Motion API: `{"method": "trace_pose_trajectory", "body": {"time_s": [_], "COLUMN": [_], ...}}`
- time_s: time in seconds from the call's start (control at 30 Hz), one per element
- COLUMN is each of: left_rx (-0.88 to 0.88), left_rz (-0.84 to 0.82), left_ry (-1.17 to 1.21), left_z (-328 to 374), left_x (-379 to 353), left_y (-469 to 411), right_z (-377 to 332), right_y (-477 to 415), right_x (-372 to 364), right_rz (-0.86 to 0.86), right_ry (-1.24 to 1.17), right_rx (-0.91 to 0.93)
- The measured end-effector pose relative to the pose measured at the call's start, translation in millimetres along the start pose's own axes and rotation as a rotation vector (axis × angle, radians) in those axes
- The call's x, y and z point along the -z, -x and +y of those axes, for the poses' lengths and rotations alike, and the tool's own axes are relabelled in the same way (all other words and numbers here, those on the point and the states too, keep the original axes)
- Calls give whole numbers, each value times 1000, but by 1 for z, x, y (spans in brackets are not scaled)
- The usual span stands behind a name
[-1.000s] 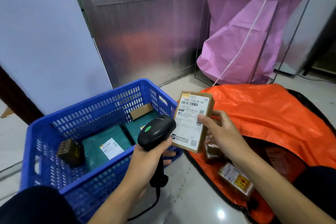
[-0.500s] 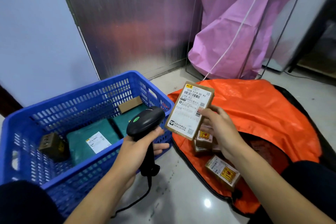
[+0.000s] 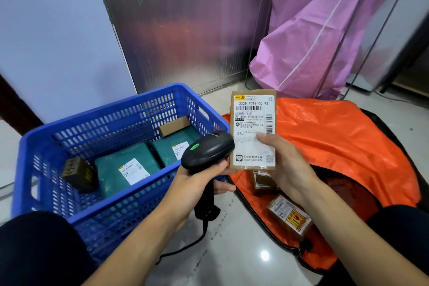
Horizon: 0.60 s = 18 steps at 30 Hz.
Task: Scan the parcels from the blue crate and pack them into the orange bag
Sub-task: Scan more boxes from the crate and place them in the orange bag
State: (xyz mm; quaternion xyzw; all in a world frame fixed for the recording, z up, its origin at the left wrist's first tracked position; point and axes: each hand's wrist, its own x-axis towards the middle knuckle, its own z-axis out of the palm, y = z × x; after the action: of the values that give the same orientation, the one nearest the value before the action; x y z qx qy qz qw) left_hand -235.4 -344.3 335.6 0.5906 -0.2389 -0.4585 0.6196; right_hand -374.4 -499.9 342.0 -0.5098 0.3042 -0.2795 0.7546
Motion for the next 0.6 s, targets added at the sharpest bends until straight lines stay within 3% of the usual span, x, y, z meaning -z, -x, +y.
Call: {"method": "trace_pose_trajectory", "body": {"time_s": [0.23, 0.6], "left_rx": [-16, -61], "left_rz": [18, 56], "left_ry": [20, -9], "left_z": [4, 12], "left_x": [4, 7], "left_y": [1, 7], "right_z": [-2, -2], "right_y": [7, -1], "right_x": [-8, 8], "right_rz": [-10, 125], "right_ry": [173, 379], "right_rx": [42, 116]}}
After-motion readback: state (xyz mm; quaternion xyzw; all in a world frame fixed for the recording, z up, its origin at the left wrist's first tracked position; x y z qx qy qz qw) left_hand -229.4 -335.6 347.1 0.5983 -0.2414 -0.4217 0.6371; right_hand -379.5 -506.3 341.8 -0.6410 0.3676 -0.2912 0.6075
